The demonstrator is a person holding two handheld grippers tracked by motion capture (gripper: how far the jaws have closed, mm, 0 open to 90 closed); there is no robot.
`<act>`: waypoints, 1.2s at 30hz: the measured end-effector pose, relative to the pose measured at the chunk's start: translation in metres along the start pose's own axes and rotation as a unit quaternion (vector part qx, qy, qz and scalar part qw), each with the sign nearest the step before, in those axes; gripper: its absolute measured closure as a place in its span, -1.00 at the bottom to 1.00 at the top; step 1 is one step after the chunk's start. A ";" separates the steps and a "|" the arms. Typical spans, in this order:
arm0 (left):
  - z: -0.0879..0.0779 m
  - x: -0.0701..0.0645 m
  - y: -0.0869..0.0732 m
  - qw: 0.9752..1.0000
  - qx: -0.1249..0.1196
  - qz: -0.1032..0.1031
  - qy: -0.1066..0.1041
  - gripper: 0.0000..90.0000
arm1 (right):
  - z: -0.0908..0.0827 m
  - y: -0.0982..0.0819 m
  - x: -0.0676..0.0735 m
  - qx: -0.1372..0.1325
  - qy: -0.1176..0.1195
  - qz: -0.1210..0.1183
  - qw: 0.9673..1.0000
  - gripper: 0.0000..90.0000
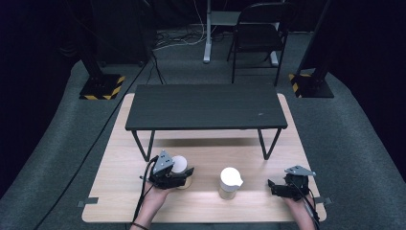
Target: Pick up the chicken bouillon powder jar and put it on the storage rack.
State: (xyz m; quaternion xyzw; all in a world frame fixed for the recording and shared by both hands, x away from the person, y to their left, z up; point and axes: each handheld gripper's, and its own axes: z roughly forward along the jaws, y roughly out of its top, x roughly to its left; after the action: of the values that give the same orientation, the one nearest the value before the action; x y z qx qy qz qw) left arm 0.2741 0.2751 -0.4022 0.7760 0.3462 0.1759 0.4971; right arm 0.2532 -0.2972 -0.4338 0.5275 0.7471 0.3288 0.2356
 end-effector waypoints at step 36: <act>-0.050 0.002 0.067 0.999 -0.032 0.019 0.005 -0.24 | 0.000 0.000 0.000 0.000 0.000 0.000 1.000 -0.88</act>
State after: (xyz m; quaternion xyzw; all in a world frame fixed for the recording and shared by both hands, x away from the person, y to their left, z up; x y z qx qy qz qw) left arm 0.2684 0.2910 -0.3200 0.7652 0.3277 0.2004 0.5167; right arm 0.2533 -0.2970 -0.4338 0.5279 0.7469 0.3287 0.2353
